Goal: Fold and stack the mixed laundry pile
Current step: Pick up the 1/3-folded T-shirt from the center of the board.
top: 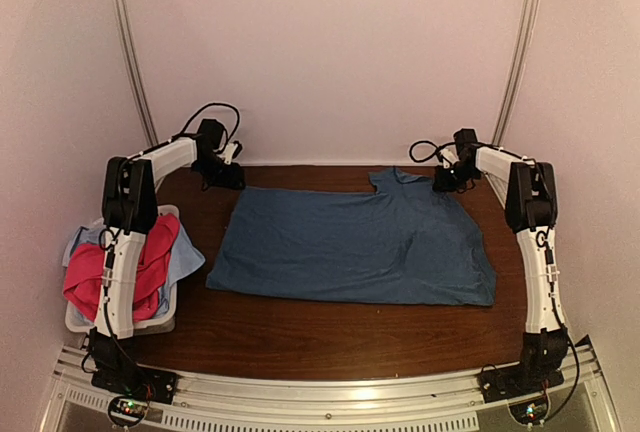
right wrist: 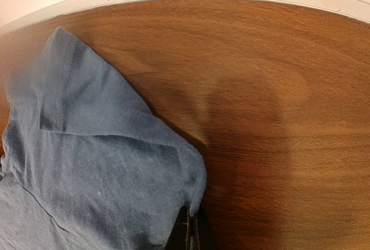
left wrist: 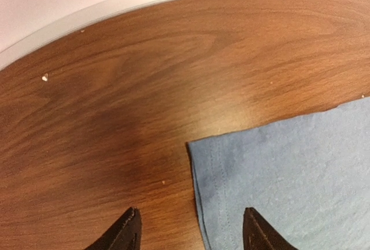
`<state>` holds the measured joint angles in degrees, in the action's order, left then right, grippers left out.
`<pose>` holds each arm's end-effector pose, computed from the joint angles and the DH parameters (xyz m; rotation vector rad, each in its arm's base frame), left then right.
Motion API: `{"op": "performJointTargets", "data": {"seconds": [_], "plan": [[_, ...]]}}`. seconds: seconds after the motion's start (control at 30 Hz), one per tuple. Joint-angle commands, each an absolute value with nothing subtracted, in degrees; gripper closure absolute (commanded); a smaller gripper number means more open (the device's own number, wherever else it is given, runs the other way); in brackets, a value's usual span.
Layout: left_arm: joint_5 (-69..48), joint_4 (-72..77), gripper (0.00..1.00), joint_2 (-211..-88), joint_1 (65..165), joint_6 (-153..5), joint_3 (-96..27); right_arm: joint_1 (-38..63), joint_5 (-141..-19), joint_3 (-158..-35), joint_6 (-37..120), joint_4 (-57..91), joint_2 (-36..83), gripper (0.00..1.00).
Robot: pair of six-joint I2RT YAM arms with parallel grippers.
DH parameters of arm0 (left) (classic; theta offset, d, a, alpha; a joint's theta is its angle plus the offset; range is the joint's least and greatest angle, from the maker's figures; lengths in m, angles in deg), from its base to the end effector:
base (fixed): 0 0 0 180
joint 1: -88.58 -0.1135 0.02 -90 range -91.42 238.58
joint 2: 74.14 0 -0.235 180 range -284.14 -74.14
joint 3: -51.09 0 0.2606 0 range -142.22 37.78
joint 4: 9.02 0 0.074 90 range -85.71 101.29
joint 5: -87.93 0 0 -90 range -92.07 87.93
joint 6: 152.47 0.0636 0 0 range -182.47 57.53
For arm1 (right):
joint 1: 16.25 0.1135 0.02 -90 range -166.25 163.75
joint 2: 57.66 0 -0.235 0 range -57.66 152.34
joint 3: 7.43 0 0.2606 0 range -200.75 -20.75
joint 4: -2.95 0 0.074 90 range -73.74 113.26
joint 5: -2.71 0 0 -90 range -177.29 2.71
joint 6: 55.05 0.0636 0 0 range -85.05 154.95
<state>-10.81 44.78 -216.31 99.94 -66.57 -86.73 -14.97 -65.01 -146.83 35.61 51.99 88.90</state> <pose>0.5252 -0.1154 0.1216 0.2208 2.5867 -0.2962 0.5479 0.0364 0.1001 -0.1640 2.5137 0.5080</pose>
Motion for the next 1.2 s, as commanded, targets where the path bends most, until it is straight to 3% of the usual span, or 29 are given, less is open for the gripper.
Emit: {"op": "performJointTargets", "data": {"seconds": [0.0, 0.57, 0.73, 0.97, 1.17], "plan": [[-13.59, 43.75, 0.4, -218.73, 100.19, -65.7, -90.06, -14.67, -64.96, -146.74, 37.18, 51.39, 86.63, 1.0], [-10.95, 44.32, 0.44, -227.7, 100.98, -67.69, -100.28, -14.7, -65.45, -146.7, 36.49, 51.99, 86.55, 1.0], [-10.43, 45.25, 0.51, -229.65, 101.75, -67.48, -101.44, -14.75, -65.62, -146.69, 36.39, 52.04, 86.48, 1.0], [-13.02, 44.97, 0.72, -230.08, 101.86, -67.53, -101.5, -14.83, -65.58, -146.69, 36.24, 52.13, 86.49, 1.0], [-14.88, 42.93, 1.0, -228.08, 101.86, -67.48, -101.09, -14.79, -64.09, -145.8, 37.38, 51.3, 85.16, 1.0]]}}
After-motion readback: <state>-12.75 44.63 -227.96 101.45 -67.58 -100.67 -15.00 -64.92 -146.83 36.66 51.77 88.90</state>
